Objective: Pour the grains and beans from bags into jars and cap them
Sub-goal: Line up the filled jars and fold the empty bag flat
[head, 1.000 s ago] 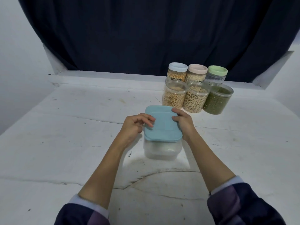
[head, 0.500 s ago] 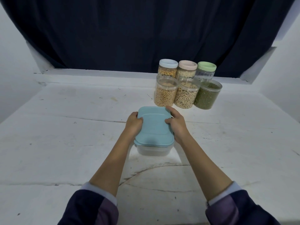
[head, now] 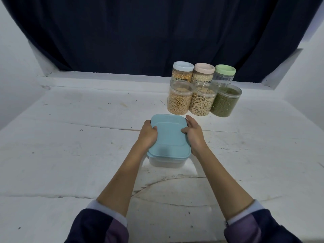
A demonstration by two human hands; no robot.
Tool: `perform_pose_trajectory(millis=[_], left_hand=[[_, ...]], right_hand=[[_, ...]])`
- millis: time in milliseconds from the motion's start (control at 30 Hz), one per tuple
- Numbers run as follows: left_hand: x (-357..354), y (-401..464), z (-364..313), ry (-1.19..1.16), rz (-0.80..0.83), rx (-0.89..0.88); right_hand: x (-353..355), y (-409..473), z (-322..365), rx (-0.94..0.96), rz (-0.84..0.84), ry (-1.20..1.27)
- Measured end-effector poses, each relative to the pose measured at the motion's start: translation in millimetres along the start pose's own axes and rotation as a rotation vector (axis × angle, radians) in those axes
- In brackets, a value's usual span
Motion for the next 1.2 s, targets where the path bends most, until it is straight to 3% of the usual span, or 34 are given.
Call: perform_pose_trajectory(millis=[300,533,600,700,833,933,1000,1133,1200], left_hand=[[0,-4,8,0.154,-0.004,0.071],[-1,-6,-12,-0.472,0.166,0.193],[-3,4,-23,-0.45,0.143,0.146],[1,5,-32,-0.374,-0.062,0.076],[-15,-6,-59,-0.359,-0.081,-0.109],[-27,-10,-78,-0.312,-0.118,-0.21],[-36,-11,-89,-0.339,-0.087,-0.254],[-67,-11,-120,-0.424,0.126,-0.304],[-80,-14,-137,-0.395,0.094,-0.342]], right_hand=[[-4,-6,-3,-0.008,0.026,-0.122],[3,-12,20,0.198,0.059,0.027],[8,-14,31,0.265,0.068,0.077],[22,-13,44,0.271,0.033,0.149],[38,-8,61,0.126,0.037,0.094],[46,-11,76,0.124,0.079,0.076],[60,-14,83,0.172,0.015,0.098],[92,-13,92,0.22,-0.079,0.087],[110,-14,99,0.244,-0.097,0.077]])
Point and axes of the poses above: each hand's wrist, its own y-axis towards the middle knuckle, its own x-axis out of the back of the hand, z = x × y, the point moved 7 cm from there along y, towards the middle knuckle, and after that the axes turned 5 degrees about z, right-handed, at the moved point
